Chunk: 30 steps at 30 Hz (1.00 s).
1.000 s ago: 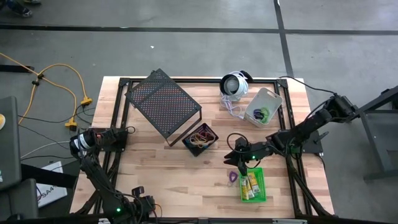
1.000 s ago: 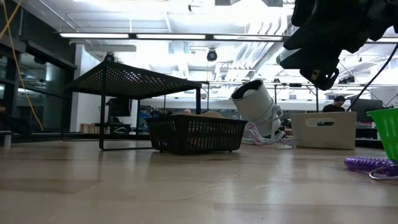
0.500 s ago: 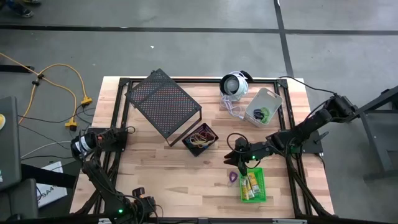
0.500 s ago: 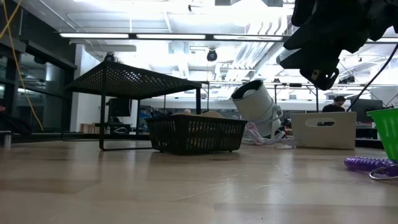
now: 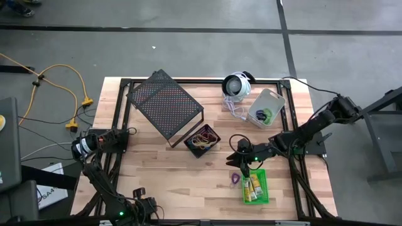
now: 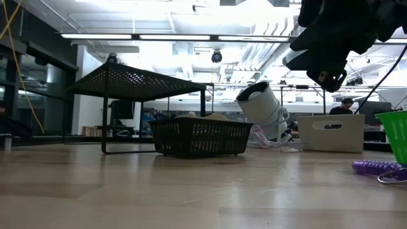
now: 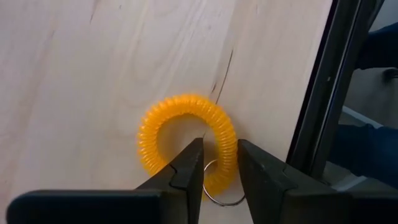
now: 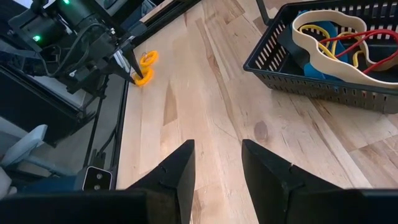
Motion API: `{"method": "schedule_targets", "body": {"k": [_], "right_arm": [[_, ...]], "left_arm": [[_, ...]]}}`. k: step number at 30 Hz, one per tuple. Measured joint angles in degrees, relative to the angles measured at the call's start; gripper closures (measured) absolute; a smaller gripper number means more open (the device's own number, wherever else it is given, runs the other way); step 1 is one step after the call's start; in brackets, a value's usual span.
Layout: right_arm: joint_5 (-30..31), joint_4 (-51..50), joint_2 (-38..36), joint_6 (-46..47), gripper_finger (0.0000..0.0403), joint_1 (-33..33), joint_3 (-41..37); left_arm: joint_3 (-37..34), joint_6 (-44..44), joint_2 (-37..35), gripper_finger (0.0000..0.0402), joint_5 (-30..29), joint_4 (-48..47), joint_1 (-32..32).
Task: Pick & Place Office Desk Supplies
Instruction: Put the right orange spring keychain into the white bin
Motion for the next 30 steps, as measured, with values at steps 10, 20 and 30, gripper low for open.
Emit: {"method": "schedule_targets", "body": {"k": [10,20,30], "right_arm": [[0.0,0.0,0.0,0.0,0.0284,0.0,0.0],[0.0,0.0,0.0,0.0,0.0284,0.0,0.0],[0.0,0.0,0.0,0.0,0.0284,0.0,0.0]], "left_arm": [[0.0,-0.2,0.3,0.0321,0.0,-0.3,0.0],[0.0,-0.2,0.4,0.0321,0.2,-0.5,0.0],[-0.1,-0.2,0.5,0.0352,-0.1,-0.7,0.0]]}}
